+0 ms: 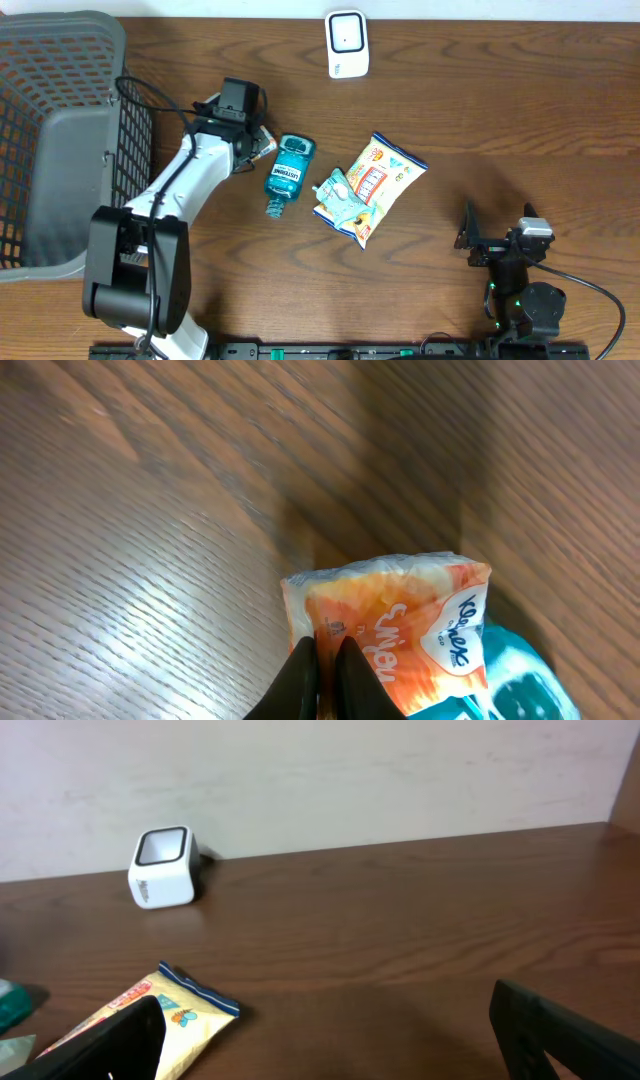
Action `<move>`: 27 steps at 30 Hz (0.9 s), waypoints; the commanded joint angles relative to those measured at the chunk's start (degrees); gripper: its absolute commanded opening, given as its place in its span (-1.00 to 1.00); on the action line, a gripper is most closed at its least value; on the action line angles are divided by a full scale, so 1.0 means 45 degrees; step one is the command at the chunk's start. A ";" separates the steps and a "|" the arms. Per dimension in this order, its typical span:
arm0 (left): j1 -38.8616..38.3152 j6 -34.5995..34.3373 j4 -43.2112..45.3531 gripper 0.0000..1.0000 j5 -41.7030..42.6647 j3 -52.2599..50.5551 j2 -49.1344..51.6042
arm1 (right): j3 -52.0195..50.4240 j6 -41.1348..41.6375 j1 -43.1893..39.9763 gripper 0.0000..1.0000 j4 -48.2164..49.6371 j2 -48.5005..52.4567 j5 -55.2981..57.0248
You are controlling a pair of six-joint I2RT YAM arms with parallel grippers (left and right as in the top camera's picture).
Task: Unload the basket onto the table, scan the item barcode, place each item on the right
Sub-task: 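Carry the tissue pack out and set it left of the bottle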
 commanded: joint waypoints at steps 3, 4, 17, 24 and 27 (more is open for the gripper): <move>-0.0170 -0.0024 0.0049 -0.85 -0.0457 -0.0078 0.0165 | -0.0029 -0.0199 -0.0053 0.99 -0.0029 -0.0015 0.0112; -0.0170 -0.0024 0.0083 -0.85 -0.0457 -0.0126 0.0170 | -0.0029 -0.0199 -0.0053 0.99 -0.0029 -0.0015 0.0112; -0.0189 -0.0321 0.1117 -0.85 -0.0384 -0.0981 0.0214 | -0.0029 -0.0199 -0.0053 0.99 -0.0029 -0.0015 0.0112; -0.0525 -0.0311 0.1263 -0.85 -0.0355 -0.1122 0.0214 | -0.0029 -0.0199 -0.0053 0.98 -0.0029 -0.0015 0.0112; -0.0656 -0.0311 0.1326 -0.66 -0.0355 -0.1122 0.0214 | -0.0029 -0.0199 -0.0053 0.98 -0.0029 -0.0015 0.0112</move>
